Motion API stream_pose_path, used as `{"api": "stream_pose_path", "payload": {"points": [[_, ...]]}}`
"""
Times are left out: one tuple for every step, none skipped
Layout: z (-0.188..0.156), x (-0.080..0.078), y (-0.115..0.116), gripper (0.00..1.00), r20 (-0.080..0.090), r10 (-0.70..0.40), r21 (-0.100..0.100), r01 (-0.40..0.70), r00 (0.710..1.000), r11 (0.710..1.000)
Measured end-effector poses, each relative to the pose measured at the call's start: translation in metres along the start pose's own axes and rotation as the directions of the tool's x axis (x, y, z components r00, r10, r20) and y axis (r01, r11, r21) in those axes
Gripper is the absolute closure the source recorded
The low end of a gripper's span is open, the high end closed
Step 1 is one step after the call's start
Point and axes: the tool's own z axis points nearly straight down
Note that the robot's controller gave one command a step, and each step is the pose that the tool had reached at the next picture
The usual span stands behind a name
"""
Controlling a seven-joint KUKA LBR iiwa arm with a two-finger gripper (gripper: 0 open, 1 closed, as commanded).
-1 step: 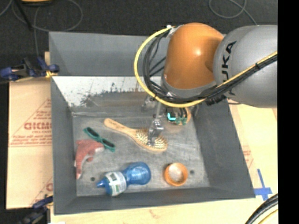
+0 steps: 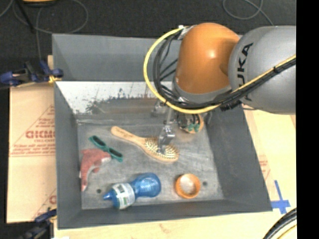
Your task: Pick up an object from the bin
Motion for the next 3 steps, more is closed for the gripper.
{"api": "stream_pose_path", "payload": {"points": [[0.049, -0.002, 0.008, 0.0, 0.007, -0.007, -0.001, 0.007, 1.0, 1.0], [0.11, -0.014, 0.009, 0.0, 0.004, -0.005, -0.001, 0.005, 1.0, 1.0], [0.157, -0.017, -0.014, 1.0, 0.007, 0.118, -0.001, -0.118, 0.993, 0.993]]}}
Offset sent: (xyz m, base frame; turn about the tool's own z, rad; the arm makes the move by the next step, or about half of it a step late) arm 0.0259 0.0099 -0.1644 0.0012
